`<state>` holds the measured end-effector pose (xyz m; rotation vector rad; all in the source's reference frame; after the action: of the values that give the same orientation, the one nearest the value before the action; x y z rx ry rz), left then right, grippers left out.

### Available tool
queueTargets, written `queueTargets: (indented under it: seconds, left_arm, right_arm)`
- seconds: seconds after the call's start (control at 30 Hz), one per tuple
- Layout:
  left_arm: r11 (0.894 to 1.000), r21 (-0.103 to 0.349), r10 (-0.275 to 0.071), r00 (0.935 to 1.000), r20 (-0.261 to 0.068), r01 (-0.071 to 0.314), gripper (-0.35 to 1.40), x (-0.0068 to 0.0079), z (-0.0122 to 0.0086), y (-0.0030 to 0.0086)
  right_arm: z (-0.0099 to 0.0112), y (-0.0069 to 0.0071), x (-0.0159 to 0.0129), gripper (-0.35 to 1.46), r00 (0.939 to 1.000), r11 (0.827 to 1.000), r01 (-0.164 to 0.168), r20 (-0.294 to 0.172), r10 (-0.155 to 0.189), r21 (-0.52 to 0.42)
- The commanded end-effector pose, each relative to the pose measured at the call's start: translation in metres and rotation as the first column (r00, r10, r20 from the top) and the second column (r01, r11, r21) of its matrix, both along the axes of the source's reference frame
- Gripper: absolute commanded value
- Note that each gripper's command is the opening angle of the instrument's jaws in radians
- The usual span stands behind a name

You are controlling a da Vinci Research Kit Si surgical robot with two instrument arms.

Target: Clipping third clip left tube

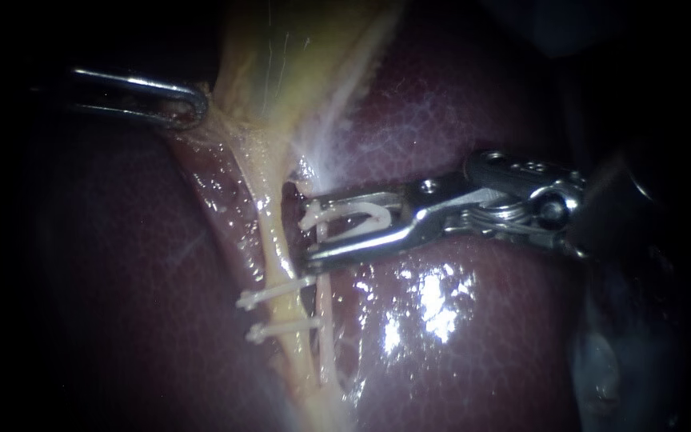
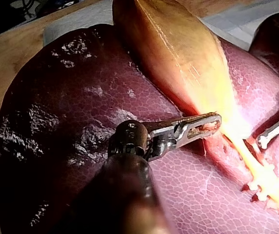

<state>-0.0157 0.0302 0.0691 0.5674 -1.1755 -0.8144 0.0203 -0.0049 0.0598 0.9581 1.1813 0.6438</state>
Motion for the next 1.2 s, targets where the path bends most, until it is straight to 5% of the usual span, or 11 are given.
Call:
queueTargets:
  seconds: [0.03, 0.3, 0.53, 0.77, 0.9, 1.2]
  left_arm:
    - [1.000, 0.000, 0.000, 1.0000, 0.000, 0.000, -0.35, 0.0000, 0.0000, 0.0000]
    - [1.000, 0.000, 0.000, 1.0000, 0.000, 0.000, -0.35, 0.0000, 0.0001, 0.0000]
    - [1.000, -0.006, 0.001, 1.0000, -0.001, -0.001, -0.35, -0.0001, 0.0001, 0.0000]
    - [1.000, -0.006, 0.003, 1.0000, 0.000, -0.003, -0.35, -0.0001, 0.0002, -0.0001]
    - [1.000, -0.006, 0.003, 1.0000, 0.000, -0.003, -0.35, -0.0002, 0.0002, -0.0001]
    - [1.000, -0.006, 0.003, 1.0000, 0.000, -0.003, -0.35, -0.0002, 0.0002, -0.0001]
  right_arm:
    - [0.0005, -0.0002, 0.0002, 0.50, 1.0000, 1.000, 0.003, 0.000, -0.003, 0.006]
    - [0.0047, -0.0019, 0.0008, 0.50, 0.9998, 0.999, 0.012, 0.012, -0.013, 0.037]
    - [0.0061, -0.0017, 0.0016, 0.50, 0.9998, 0.999, 0.018, 0.004, -0.018, 0.037]
    - [0.0060, -0.0015, 0.0036, 0.50, 0.9974, 0.996, 0.001, -0.072, 0.006, 0.090]
    - [0.0056, -0.0014, 0.0047, 0.50, 0.9912, 0.991, -0.007, -0.130, 0.025, 0.132]
    - [0.0014, -0.0003, 0.0061, 0.50, 0.9763, 0.983, -0.036, -0.203, 0.074, 0.182]
